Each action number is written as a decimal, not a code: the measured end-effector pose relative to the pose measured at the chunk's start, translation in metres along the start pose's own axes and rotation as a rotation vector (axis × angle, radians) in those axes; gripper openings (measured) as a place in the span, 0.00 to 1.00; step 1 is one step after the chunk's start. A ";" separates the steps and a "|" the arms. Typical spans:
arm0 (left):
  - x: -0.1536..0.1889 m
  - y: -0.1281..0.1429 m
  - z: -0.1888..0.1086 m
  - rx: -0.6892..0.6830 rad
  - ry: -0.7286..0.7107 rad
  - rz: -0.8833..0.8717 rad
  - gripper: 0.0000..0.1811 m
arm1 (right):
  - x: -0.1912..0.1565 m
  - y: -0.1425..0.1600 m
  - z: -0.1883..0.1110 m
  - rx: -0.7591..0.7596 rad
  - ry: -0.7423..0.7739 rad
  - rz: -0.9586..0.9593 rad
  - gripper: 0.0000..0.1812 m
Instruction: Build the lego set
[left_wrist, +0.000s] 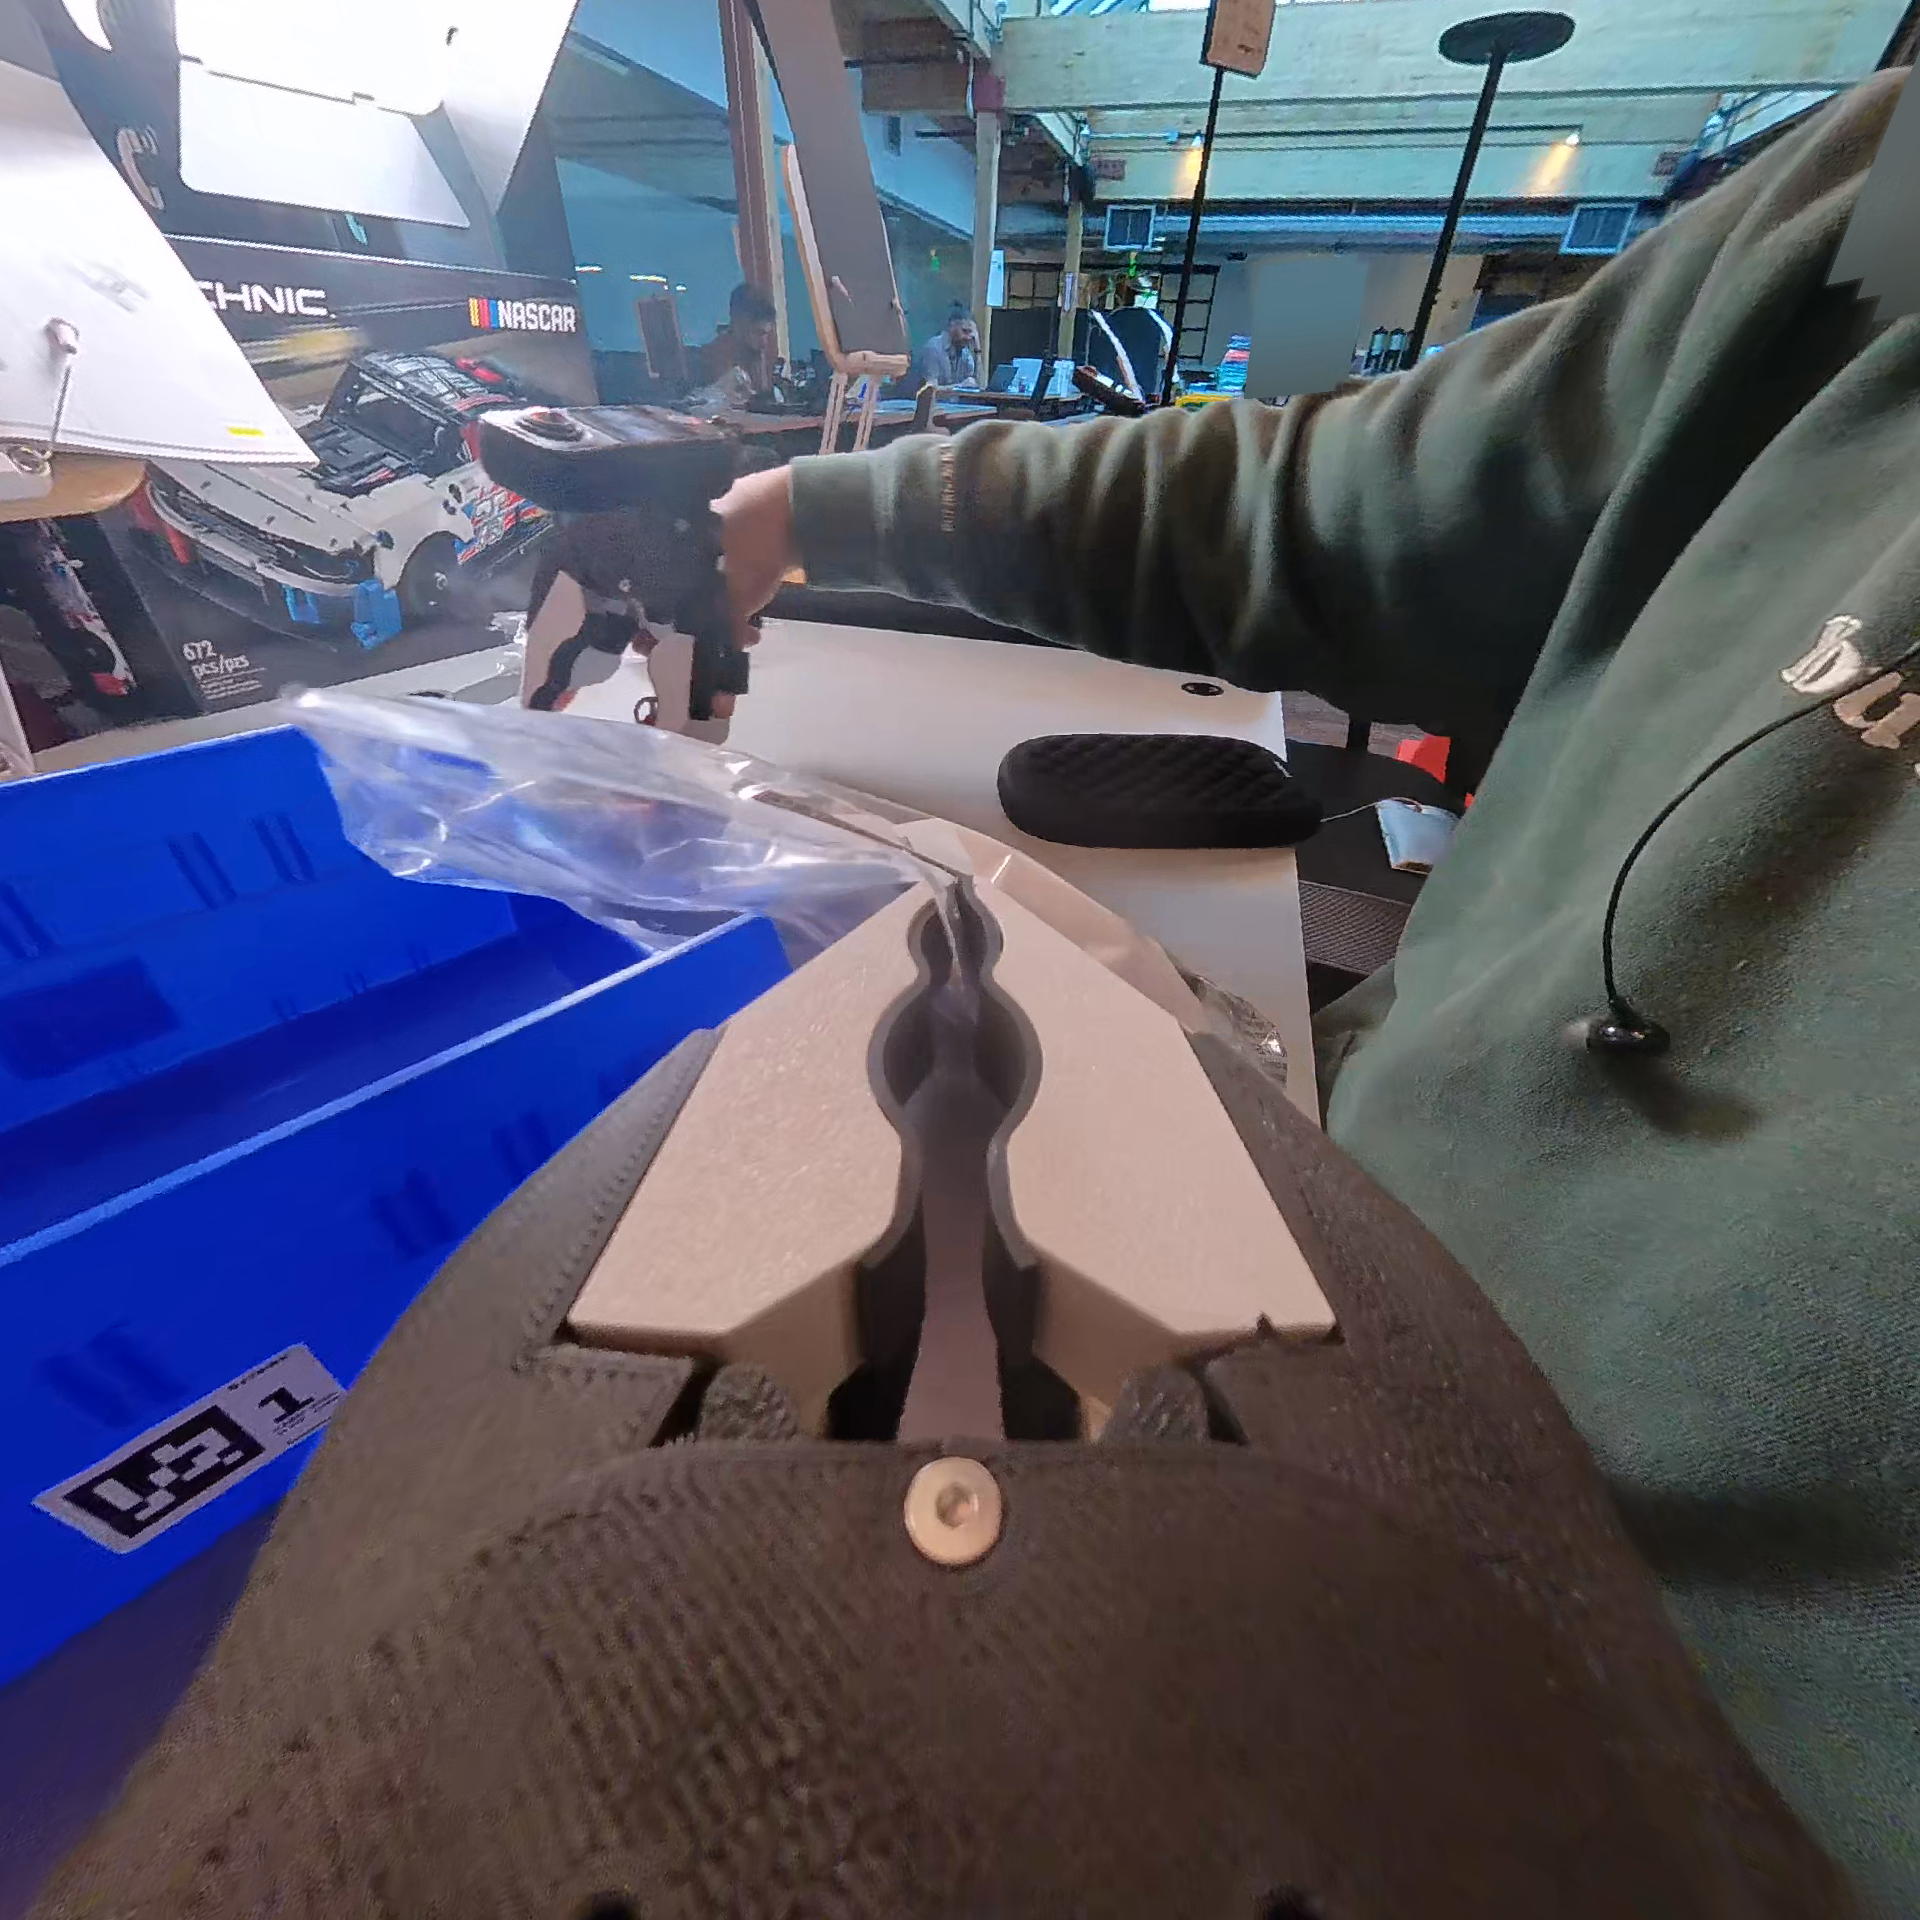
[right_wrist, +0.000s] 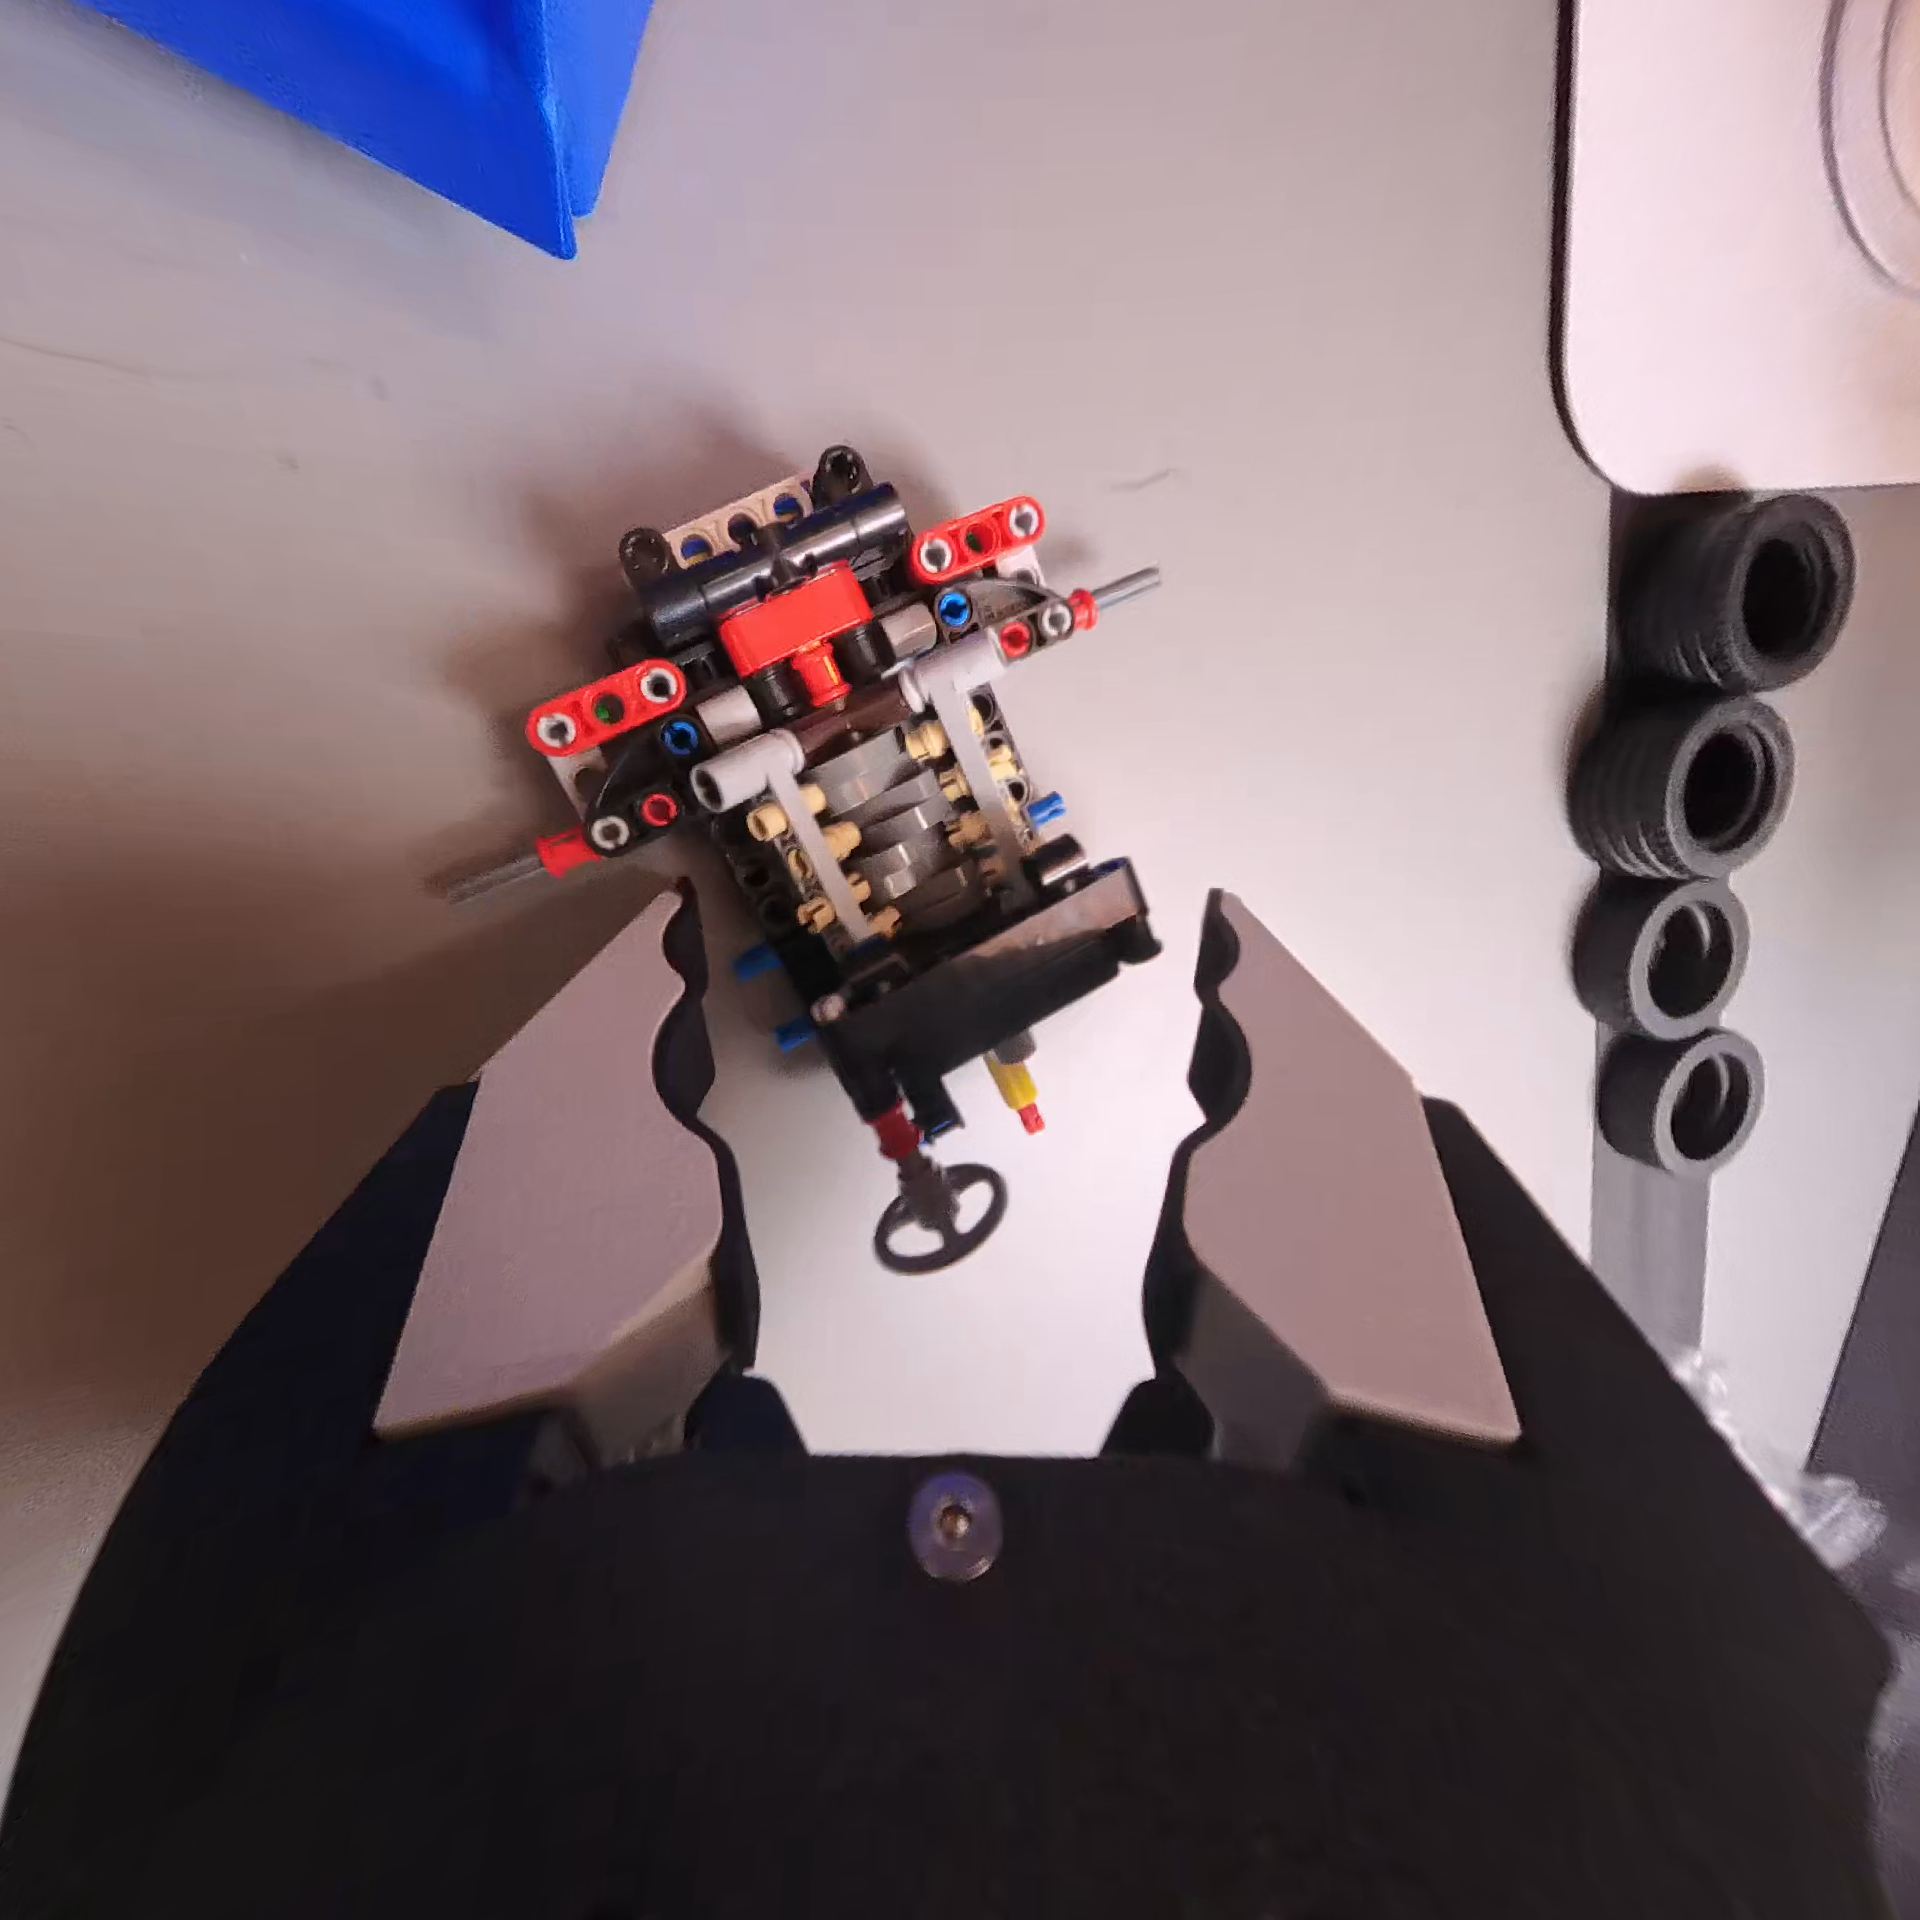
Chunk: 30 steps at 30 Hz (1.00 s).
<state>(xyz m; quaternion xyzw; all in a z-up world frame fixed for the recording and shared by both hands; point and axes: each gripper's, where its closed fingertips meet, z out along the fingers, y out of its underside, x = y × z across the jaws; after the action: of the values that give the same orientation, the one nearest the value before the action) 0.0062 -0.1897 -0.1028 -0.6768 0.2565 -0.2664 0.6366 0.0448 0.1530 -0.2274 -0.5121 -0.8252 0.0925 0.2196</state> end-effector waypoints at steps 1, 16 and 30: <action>0.001 0.000 0.000 0.004 0.006 0.003 0.00 | 0.001 0.000 0.001 -0.010 -0.011 -0.016 0.47; 0.012 -0.003 0.011 -0.007 0.085 0.040 0.00 | 0.082 0.123 -0.033 -0.132 0.157 0.355 0.40; 0.034 -0.042 0.029 0.040 0.477 0.081 0.00 | -0.150 -0.093 -0.142 0.859 -0.482 0.301 0.43</action>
<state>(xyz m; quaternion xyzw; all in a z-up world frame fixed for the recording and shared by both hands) 0.0515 -0.1892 -0.0616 -0.5712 0.4212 -0.3981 0.5812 0.0919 -0.0325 -0.1063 -0.4528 -0.6571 0.5691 0.1981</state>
